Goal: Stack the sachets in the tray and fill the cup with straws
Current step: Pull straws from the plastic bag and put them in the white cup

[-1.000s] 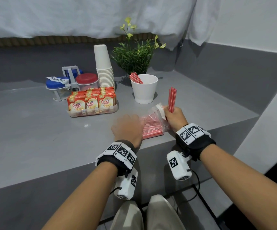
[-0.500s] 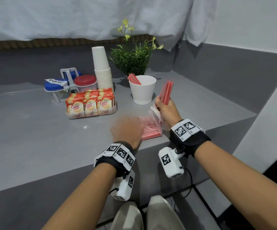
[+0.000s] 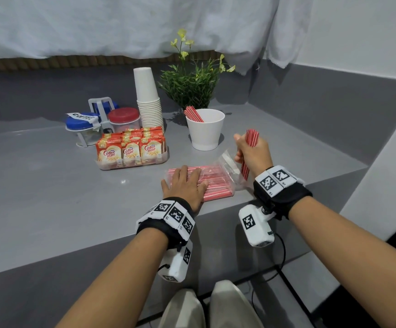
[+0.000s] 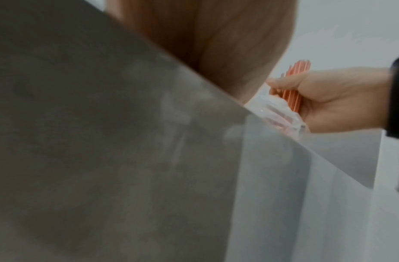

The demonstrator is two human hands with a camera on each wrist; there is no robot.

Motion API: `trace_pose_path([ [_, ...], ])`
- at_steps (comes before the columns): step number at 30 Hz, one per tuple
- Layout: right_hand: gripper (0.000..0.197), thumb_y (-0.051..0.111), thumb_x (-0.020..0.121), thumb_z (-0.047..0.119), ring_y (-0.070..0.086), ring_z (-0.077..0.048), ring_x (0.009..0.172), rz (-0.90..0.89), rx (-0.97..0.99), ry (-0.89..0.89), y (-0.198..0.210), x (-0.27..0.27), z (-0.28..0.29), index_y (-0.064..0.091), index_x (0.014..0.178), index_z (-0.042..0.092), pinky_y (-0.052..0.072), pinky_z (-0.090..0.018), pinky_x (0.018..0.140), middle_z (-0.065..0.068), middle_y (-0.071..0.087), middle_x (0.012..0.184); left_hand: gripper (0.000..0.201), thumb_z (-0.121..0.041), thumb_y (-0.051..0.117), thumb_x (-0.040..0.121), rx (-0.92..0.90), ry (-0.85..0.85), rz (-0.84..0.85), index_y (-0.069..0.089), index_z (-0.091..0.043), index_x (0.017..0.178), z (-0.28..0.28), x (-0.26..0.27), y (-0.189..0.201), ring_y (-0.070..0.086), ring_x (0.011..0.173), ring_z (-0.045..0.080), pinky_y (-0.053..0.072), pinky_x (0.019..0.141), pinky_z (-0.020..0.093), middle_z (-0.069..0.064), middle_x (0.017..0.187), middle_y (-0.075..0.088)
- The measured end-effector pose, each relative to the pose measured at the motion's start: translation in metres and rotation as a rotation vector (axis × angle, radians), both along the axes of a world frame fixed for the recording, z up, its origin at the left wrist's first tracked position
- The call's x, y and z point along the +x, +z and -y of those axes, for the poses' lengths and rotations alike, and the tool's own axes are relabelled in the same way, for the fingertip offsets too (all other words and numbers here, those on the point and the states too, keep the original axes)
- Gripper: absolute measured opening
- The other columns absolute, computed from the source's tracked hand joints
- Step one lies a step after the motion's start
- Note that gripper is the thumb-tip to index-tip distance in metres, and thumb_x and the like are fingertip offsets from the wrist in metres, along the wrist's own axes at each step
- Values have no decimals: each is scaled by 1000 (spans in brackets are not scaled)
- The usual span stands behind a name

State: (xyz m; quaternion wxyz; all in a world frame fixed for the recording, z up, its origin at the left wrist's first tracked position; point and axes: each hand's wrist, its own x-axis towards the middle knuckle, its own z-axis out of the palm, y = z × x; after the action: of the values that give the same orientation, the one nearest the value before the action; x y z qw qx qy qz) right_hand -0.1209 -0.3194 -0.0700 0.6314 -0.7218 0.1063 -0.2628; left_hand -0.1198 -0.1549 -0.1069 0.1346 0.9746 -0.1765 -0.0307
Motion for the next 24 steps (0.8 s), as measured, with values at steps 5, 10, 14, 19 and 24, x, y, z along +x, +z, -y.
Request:
trace_pose_path([
  [5, 31, 57, 87, 33, 55, -25, 64, -177, 50, 20, -28, 0, -9, 47, 63, 16, 51, -42, 66, -5, 51, 61, 52, -42, 28, 98, 28, -24, -67, 19, -24, 145, 0, 1, 9, 11, 144, 26, 13, 114, 53, 4, 155, 12],
  [10, 40, 55, 90, 31, 37, -17, 47, -76, -31, -3, -1, 9, -9, 37, 56, 18, 35, -29, 52, -2, 38, 51, 53, -44, 36, 95, 48, -54, -217, 31, -16, 140, 1, 15, 36, 32, 134, 32, 28, 111, 44, 13, 145, 33],
  [14, 38, 53, 91, 28, 37, -16, 42, 29, -17, 52, 33, 24, -12, 41, 57, 18, 35, -28, 47, -3, 38, 49, 52, -39, 32, 99, -81, -34, -247, 31, -8, 141, 3, 28, 75, 39, 132, 29, 31, 107, 34, 14, 146, 38],
  [19, 39, 52, 91, 31, 41, -15, 40, 82, -89, 105, 71, 56, -16, 42, 57, 16, 38, -26, 49, -4, 41, 48, 45, -35, 36, 99, -219, 15, -112, 46, -5, 131, 5, 63, 128, 48, 124, 31, 37, 100, 31, 16, 136, 49],
  [24, 41, 52, 91, 28, 45, -15, 45, 102, -88, 99, 93, 96, -20, 44, 53, 14, 45, -29, 60, -3, 45, 50, 31, -31, 47, 94, -405, 72, -84, 63, -7, 106, 6, 108, 151, 61, 107, 29, 48, 98, 37, 16, 113, 65],
])
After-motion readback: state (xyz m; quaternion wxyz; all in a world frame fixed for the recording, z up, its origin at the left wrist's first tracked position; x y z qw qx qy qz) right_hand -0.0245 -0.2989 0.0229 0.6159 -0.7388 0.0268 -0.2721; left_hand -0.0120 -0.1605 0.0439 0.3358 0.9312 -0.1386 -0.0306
